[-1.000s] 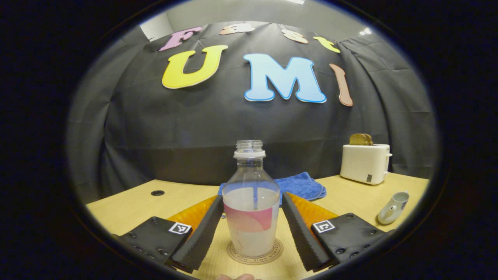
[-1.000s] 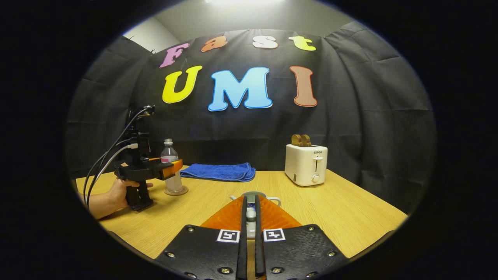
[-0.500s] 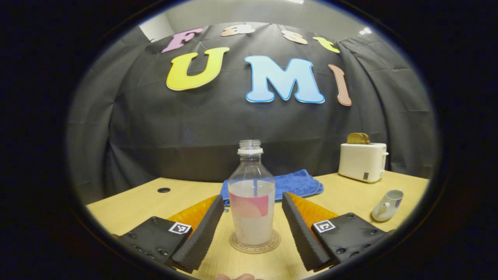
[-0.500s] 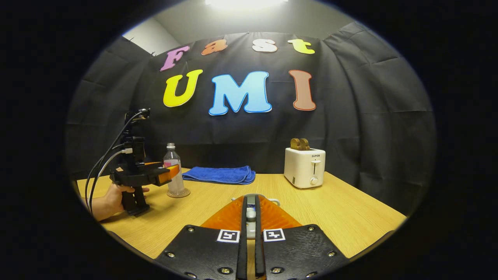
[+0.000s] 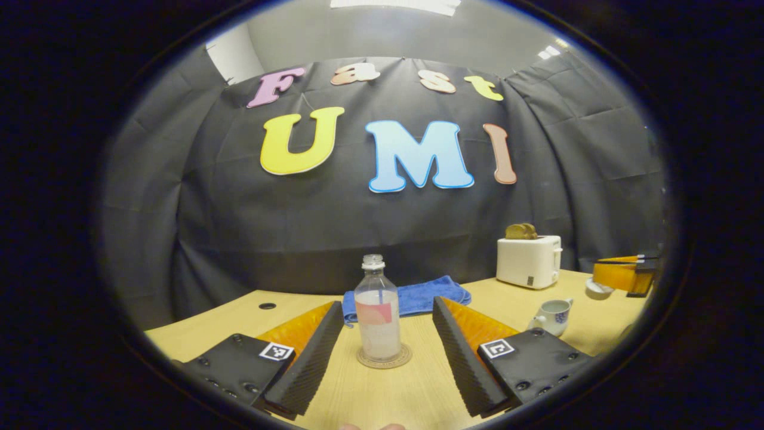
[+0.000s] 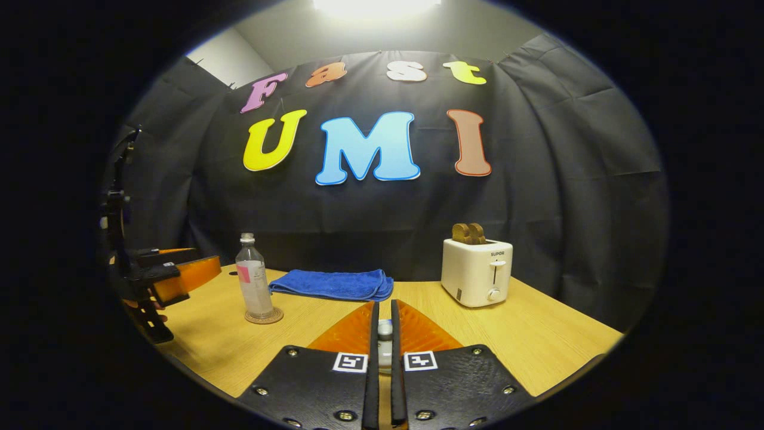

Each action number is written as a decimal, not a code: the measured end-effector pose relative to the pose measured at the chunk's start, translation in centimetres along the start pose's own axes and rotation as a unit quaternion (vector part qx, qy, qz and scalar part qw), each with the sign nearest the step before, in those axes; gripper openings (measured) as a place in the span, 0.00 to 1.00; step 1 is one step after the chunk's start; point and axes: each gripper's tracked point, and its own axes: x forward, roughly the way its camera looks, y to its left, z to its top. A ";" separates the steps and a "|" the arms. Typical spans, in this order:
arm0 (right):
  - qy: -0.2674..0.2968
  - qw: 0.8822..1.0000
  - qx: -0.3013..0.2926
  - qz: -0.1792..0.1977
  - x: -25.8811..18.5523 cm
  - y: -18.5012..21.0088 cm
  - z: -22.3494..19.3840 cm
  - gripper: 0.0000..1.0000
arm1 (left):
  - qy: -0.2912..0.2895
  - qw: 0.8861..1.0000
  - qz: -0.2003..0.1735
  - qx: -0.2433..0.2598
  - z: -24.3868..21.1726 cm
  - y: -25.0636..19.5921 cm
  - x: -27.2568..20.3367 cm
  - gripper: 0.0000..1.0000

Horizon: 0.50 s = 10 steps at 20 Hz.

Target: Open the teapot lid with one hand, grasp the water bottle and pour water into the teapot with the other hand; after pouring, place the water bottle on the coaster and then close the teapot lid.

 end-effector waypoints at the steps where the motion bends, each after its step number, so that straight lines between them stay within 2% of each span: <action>1: 0.007 1.000 0.006 -0.002 0.5 0.1 -0.4 0.08 | -0.004 1.000 -0.011 -0.010 -0.1 -1.1 -0.3 1.00; 4: 0.024 0.999 -0.001 -0.022 1.4 -0.8 -1.1 0.07 | -0.005 1.000 -0.013 -0.021 -0.5 -1.1 -1.2 1.00; 7: 0.037 0.999 0.003 -0.025 2.3 -0.7 -1.8 0.08 | 0.011 0.999 -0.005 -0.041 -2.0 -0.7 -1.4 1.00; 10: 0.050 0.998 -0.001 -0.024 2.5 -0.7 -2.5 0.08 | 0.018 0.999 0.003 -0.040 -2.7 -0.1 -1.4 1.00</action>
